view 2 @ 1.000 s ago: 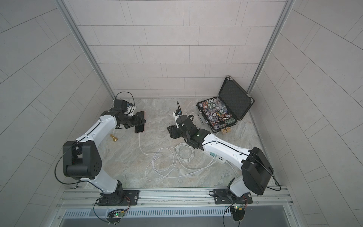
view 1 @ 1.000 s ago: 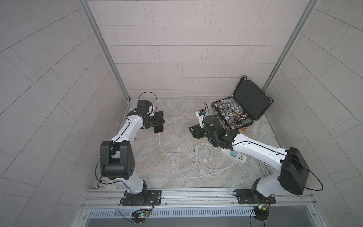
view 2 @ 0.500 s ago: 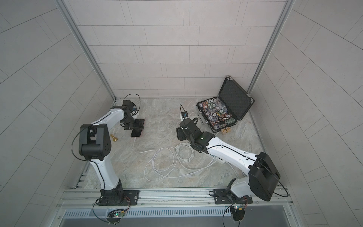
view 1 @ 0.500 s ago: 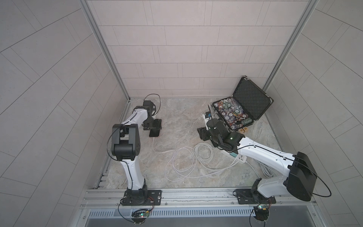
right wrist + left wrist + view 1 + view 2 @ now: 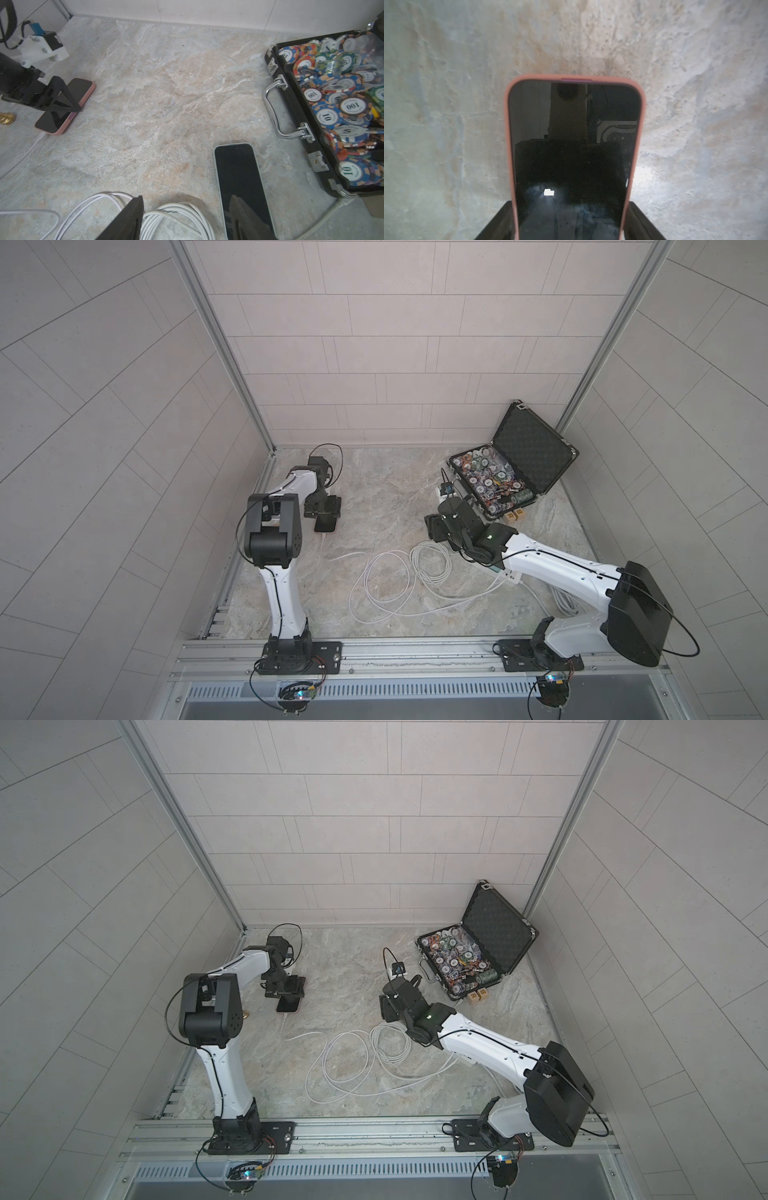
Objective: Plug the charging cable into the phone
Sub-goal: Place the phone at the center of the board.
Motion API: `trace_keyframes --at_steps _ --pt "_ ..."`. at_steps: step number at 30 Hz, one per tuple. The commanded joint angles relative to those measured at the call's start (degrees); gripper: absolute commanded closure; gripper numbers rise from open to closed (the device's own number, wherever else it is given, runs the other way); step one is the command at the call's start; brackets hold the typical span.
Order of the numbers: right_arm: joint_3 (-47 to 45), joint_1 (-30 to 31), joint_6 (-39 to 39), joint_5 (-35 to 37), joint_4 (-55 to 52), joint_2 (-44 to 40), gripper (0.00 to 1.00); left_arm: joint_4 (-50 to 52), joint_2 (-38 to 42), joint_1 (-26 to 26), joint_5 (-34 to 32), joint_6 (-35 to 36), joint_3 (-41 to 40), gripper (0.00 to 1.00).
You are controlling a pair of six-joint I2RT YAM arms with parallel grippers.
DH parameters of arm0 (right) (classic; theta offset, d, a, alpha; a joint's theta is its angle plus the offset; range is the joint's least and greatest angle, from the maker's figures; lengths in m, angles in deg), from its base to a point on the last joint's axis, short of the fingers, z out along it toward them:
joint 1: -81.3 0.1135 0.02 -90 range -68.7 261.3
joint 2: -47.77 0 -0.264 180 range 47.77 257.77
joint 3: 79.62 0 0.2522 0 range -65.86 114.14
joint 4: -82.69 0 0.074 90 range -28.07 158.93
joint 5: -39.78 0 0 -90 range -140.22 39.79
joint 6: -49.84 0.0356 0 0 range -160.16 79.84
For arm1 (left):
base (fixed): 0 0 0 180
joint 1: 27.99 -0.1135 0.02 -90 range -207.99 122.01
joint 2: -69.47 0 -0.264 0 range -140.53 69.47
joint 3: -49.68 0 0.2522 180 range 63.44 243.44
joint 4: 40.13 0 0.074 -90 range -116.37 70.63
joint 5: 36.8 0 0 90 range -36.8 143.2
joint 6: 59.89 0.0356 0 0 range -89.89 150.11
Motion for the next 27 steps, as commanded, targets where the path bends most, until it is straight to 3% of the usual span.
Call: trace_keyframes --at_steps 1,8,15,23,27 --pt "-0.9 -1.1 2.5 2.6 -1.7 -1.0 0.29 -0.1 -0.6 -0.3 0.4 0.5 1.0 0.36" --pt "-1.3 -4.4 2.3 2.6 -5.6 -2.2 0.23 1.2 1.8 -0.4 2.0 0.8 1.7 0.01" --pt "0.0 -9.8 -0.1 0.2 -9.7 -3.9 0.0 4.1 5.9 -0.3 4.9 0.9 3.0 0.0" --pt "4.4 -18.3 -4.1 -6.0 -14.4 1.8 0.0 9.6 13.5 -0.3 10.4 1.1 6.2 0.0" --pt "8.7 -19.1 -8.5 -6.5 -16.9 8.9 0.0 10.8 17.6 -0.4 16.3 1.7 7.2 0.0"
